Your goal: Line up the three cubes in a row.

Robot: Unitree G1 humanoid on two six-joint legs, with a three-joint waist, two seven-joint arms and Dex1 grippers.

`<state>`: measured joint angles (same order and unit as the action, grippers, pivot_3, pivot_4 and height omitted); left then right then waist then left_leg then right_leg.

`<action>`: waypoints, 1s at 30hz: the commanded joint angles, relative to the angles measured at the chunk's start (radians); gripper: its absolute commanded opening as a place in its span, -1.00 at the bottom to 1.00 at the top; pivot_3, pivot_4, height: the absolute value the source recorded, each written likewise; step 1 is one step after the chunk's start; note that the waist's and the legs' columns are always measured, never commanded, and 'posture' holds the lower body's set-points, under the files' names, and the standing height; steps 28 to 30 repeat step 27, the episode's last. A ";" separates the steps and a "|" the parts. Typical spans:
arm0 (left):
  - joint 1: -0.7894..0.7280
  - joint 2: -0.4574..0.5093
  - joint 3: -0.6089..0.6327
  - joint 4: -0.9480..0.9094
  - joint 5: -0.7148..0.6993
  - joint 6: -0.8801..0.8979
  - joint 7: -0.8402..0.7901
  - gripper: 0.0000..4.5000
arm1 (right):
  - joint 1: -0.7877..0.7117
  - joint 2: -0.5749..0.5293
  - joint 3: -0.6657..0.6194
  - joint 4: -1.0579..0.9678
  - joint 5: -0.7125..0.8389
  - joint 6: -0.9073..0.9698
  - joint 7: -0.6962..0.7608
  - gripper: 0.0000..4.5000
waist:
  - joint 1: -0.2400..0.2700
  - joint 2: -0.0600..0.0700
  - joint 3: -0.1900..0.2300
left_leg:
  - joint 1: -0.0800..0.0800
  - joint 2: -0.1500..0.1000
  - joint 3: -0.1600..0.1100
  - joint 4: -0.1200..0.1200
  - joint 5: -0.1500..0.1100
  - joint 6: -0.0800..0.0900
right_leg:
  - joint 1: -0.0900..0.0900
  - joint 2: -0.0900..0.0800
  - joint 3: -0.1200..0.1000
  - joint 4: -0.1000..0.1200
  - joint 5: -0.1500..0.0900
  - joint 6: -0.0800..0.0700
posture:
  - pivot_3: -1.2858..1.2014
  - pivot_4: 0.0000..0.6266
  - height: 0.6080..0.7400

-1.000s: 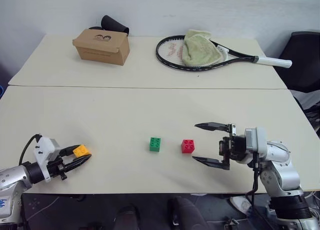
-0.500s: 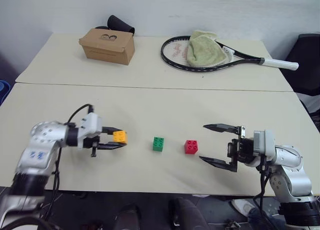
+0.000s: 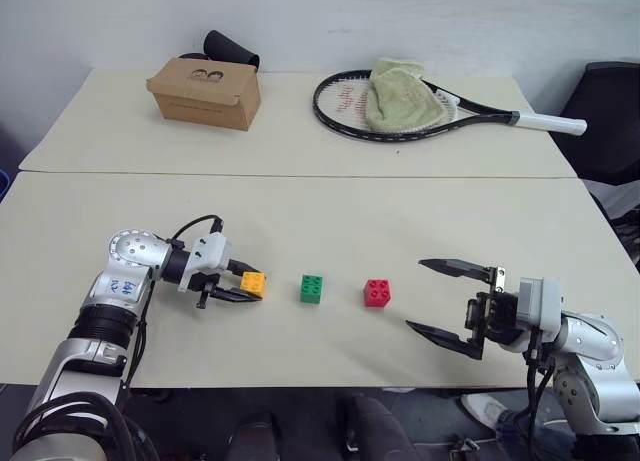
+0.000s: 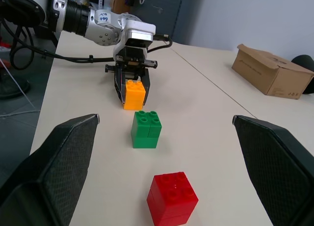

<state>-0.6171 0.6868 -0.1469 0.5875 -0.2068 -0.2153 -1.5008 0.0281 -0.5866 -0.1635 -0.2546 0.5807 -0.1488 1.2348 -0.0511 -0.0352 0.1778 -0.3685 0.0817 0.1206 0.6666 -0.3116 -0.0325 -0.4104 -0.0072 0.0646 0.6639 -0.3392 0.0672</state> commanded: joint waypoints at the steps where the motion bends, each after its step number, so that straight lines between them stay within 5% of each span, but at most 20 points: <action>1: -0.006 0.021 0.012 0.014 0.004 -0.001 -0.035 0.01 | 0.004 -0.011 -0.023 -0.020 0.013 -0.021 0.003 1.00 | -0.001 0.000 0.000 | 0.000 0.000 0.000 0.000 0.000 0.000 | 0.000 0.000 0.000 0.000 0.000 0.000 | 0.03 -0.52 1.00; 8: 0.104 0.143 0.103 -0.100 -0.070 0.011 -0.053 0.88 | -0.013 -0.037 -0.051 0.014 0.034 -0.023 0.039 1.00 | -0.006 0.000 0.000 | 0.000 0.002 0.000 -0.001 0.000 0.000 | 0.000 0.000 0.000 0.000 0.000 0.000 | 0.03 -0.52 1.00; 13: 0.352 0.286 0.303 -0.283 -0.178 0.109 0.020 0.88 | 0.010 -0.109 -0.121 0.065 0.057 -0.021 0.106 1.00 | -0.005 0.001 0.000 | 0.000 0.004 0.000 -0.001 -0.001 0.001 | 0.000 -0.001 0.004 0.000 0.000 0.000 | 0.03 -0.52 1.00; 16: 0.559 0.311 0.562 -0.437 -0.258 0.230 0.139 0.88 | -0.030 -0.185 -0.171 0.162 0.040 -0.033 0.156 1.00 | -0.005 0.001 0.001 | 0.000 0.003 0.000 -0.001 -0.003 0.005 | 0.001 -0.003 0.007 0.000 0.000 0.000 | 0.03 -0.52 1.00; 20: 0.748 0.293 0.747 -0.581 -0.265 0.284 0.212 0.88 | -0.075 -0.266 -0.173 0.272 0.025 -0.063 0.275 1.00 | -0.004 0.002 0.001 | 0.001 0.003 -0.001 -0.001 -0.003 0.006 | 0.002 -0.003 0.008 -0.001 0.000 0.000 | 0.03 -0.52 1.00; 30: 0.932 0.229 0.859 -0.642 -0.238 0.276 0.263 0.88 | -0.125 -0.279 -0.147 0.432 -0.014 -0.143 0.357 1.00 | -0.004 0.002 0.002 | 0.003 0.002 0.000 -0.002 -0.003 0.006 | 0.003 -0.003 0.008 -0.002 0.000 -0.001 | 0.03 -0.52 1.00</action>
